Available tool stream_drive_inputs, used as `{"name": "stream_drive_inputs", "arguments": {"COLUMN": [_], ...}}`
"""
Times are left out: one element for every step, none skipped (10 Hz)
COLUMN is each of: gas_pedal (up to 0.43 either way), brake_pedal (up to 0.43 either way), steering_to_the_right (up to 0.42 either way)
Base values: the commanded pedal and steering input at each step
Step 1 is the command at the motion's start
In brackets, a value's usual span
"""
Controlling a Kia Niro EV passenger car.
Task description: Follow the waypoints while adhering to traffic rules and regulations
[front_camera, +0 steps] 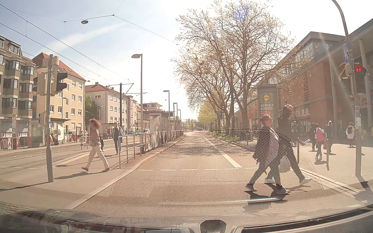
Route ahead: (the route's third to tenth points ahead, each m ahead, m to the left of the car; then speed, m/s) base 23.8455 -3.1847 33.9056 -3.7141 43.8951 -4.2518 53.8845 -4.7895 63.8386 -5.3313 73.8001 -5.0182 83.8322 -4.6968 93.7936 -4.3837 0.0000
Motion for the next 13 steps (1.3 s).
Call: {"name": "stream_drive_inputs", "arguments": {"gas_pedal": [0.000,0.000,0.000,0.000,0.000,0.000,0.000,0.000,0.000,0.000,0.000,0.000,0.000], "brake_pedal": [0.195,0.195,0.195,0.195,0.195,0.195,0.195,0.195,0.195,0.195,0.195,0.195,0.195], "steering_to_the_right": [-0.006,-0.006,-0.006,-0.006,-0.006,-0.006,-0.006,-0.006,-0.006,-0.006,-0.006,-0.006,-0.006]}}
